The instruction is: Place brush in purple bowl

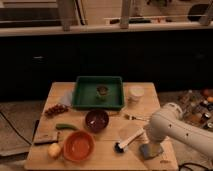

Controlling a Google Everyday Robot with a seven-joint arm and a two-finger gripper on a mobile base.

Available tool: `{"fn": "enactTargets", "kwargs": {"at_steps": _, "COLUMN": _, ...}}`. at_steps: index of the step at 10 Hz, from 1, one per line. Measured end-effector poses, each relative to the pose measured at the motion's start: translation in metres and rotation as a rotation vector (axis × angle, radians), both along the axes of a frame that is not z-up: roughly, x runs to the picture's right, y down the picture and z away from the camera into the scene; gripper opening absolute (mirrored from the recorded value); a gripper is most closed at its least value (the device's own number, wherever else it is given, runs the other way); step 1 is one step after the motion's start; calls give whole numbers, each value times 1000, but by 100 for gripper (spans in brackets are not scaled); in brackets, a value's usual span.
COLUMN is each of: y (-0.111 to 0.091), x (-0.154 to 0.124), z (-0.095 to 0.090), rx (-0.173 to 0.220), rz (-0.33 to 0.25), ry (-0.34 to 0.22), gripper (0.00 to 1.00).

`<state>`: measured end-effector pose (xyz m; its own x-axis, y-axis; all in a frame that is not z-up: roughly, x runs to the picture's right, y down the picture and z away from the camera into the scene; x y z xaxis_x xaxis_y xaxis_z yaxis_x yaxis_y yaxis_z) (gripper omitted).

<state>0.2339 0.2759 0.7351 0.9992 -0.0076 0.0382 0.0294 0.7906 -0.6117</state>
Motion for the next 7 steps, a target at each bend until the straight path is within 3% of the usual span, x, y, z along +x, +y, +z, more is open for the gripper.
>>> {"fn": "enactTargets", "kwargs": {"at_steps": 2, "y": 0, "x": -3, "z": 1, "rx": 5, "rz": -19, "ry": -22, "gripper": 80}}
{"fn": "enactTargets", "kwargs": {"at_steps": 7, "y": -14, "x": -51, "z": -4, "rx": 26, "rz": -95, "ry": -113, "gripper": 80}}
